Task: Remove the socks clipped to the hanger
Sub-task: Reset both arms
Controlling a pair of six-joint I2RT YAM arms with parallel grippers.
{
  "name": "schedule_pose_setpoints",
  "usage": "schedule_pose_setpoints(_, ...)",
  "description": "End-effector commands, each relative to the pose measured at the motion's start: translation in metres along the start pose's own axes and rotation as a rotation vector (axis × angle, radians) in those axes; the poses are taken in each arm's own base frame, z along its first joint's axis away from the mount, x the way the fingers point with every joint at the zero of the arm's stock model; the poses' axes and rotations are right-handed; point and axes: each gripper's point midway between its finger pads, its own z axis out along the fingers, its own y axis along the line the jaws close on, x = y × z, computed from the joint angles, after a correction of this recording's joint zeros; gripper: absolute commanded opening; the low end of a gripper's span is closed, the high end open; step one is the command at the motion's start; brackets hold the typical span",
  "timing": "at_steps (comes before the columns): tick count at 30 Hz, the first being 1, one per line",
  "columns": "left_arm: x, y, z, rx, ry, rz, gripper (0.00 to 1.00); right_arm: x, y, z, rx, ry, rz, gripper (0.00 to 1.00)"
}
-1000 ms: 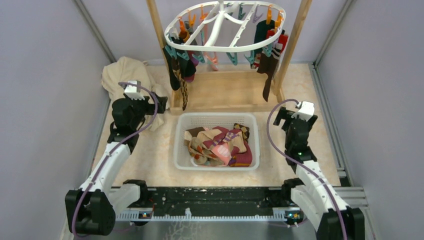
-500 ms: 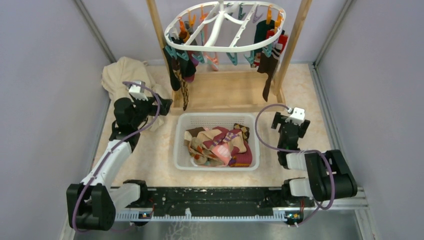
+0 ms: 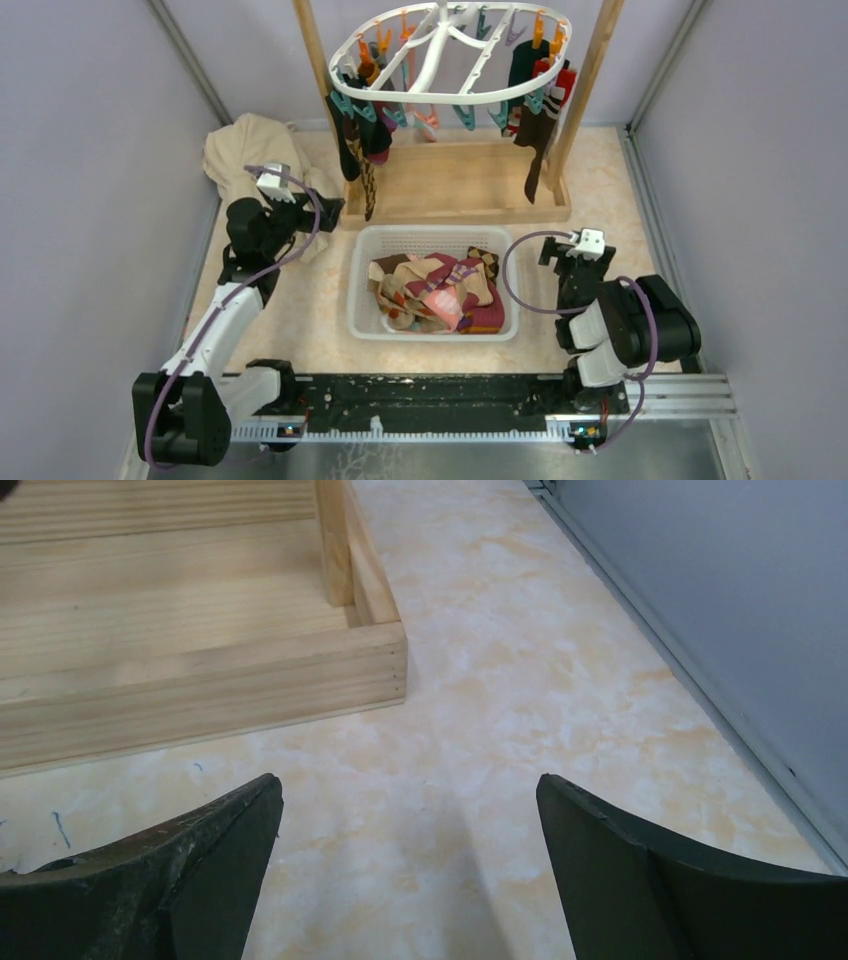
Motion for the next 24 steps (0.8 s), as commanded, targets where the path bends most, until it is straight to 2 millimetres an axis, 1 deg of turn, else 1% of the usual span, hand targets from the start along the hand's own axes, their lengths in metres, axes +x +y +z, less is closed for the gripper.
schedule_pose_setpoints(1, -0.001, 0.021, -0.008, -0.112, -0.022, 0.064, 0.99, -0.035, 0.015, 0.004, -0.079, -0.131, 0.015, 0.99)
schedule_pose_setpoints(3, -0.001, 0.012, -0.014, -0.049, -0.04, 0.186, 0.99, -0.034, 0.019, 0.009, -0.089, -0.114, -0.001, 0.99)
schedule_pose_setpoints(4, -0.001, 0.01, -0.017, -0.037, -0.054, 0.206, 0.99, -0.031, 0.021, 0.015, -0.089, -0.088, -0.007, 0.99)
schedule_pose_setpoints(6, -0.004, 0.018, -0.025, -0.097, -0.103, 0.218, 0.99, -0.026, 0.019, 0.024, -0.066, -0.043, 0.004, 0.99)
schedule_pose_setpoints(8, -0.003, 0.032, -0.034, -0.174, -0.147, 0.253, 0.99, -0.023, 0.012, 0.027, -0.027, -0.025, 0.025, 0.99)
schedule_pose_setpoints(10, 0.002, 0.037, -0.039, -0.2, -0.19, 0.276, 0.99, -0.023, 0.011, 0.027, -0.021, -0.027, 0.025, 0.99)
schedule_pose_setpoints(11, 0.008, 0.04, -0.04, -0.205, -0.2, 0.284, 0.99, -0.023, 0.011, 0.027, -0.021, -0.025, 0.025, 0.99)
schedule_pose_setpoints(12, 0.013, 0.046, -0.039, -0.232, -0.211, 0.274, 0.99, -0.023, 0.011, 0.027, -0.022, -0.027, 0.026, 0.99)
schedule_pose_setpoints(14, 0.027, 0.066, -0.037, -0.316, -0.213, 0.259, 0.99, -0.024, 0.011, 0.027, -0.021, -0.028, 0.025, 0.99)
schedule_pose_setpoints(15, 0.036, 0.072, -0.033, -0.327, -0.206, 0.267, 0.99, -0.023, 0.011, 0.027, -0.022, -0.027, 0.025, 0.99)
schedule_pose_setpoints(16, 0.052, 0.078, -0.028, -0.333, -0.176, 0.266, 0.99, -0.023, 0.011, 0.027, -0.022, -0.026, 0.025, 0.99)
schedule_pose_setpoints(17, 0.056, 0.085, -0.027, -0.361, -0.184, 0.27, 0.99, -0.023, 0.011, 0.027, -0.021, -0.027, 0.025, 0.99)
schedule_pose_setpoints(19, 0.064, 0.086, -0.019, -0.336, -0.187, 0.293, 0.99, -0.023, 0.011, 0.027, -0.022, -0.027, 0.025, 0.99)
schedule_pose_setpoints(20, 0.064, 0.084, -0.016, -0.313, -0.191, 0.322, 0.99, -0.023, 0.011, 0.027, -0.022, -0.026, 0.025, 0.99)
schedule_pose_setpoints(22, 0.062, 0.087, -0.017, -0.33, -0.202, 0.342, 0.99, -0.023, 0.011, 0.027, -0.021, -0.027, 0.025, 0.99)
schedule_pose_setpoints(24, 0.06, 0.084, -0.019, -0.324, -0.208, 0.34, 0.99, -0.024, 0.011, 0.027, -0.021, -0.028, 0.026, 0.99)
